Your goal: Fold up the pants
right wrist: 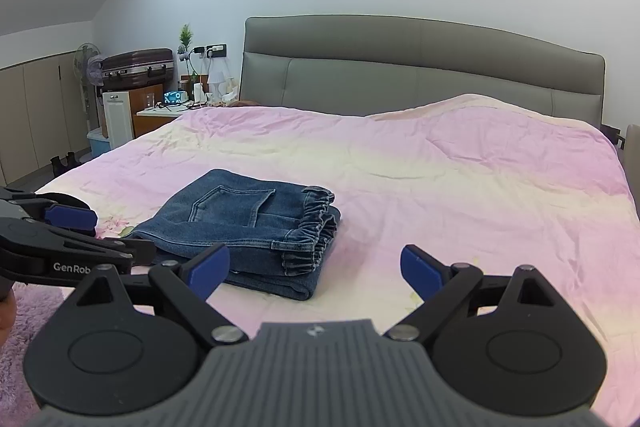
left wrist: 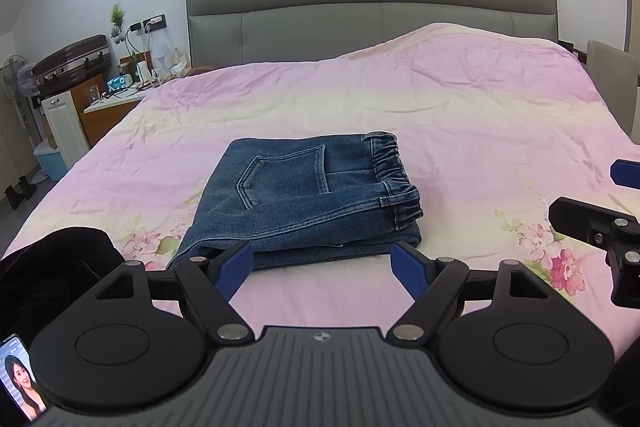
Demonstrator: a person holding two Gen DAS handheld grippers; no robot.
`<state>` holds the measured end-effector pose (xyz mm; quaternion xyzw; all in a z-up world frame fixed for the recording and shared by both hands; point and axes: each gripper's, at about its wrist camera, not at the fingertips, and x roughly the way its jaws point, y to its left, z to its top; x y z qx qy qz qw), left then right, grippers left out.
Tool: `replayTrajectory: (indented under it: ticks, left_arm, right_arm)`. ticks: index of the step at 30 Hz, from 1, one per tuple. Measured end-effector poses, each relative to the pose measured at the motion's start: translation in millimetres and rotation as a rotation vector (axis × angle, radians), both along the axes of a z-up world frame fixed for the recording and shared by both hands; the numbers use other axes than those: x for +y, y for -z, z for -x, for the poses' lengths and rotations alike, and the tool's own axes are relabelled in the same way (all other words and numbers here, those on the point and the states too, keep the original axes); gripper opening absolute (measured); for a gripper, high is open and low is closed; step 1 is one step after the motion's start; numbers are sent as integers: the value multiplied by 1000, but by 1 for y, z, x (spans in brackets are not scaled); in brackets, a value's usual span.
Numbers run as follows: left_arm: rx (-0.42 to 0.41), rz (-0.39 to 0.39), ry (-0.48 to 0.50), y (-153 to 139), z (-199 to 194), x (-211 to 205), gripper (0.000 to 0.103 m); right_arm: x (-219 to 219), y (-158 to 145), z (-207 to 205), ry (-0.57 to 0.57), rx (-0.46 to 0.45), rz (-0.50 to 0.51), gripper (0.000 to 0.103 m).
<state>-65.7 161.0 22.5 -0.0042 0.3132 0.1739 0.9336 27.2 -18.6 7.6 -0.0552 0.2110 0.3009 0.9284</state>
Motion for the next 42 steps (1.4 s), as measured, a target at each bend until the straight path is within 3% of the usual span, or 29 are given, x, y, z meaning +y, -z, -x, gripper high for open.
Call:
replayTrajectory:
  ticks: [42]
  left_arm:
    - [3,11,13,-4,3,-7,92]
  right_arm:
    - [-2,-4,4,-17,-2,7,90]
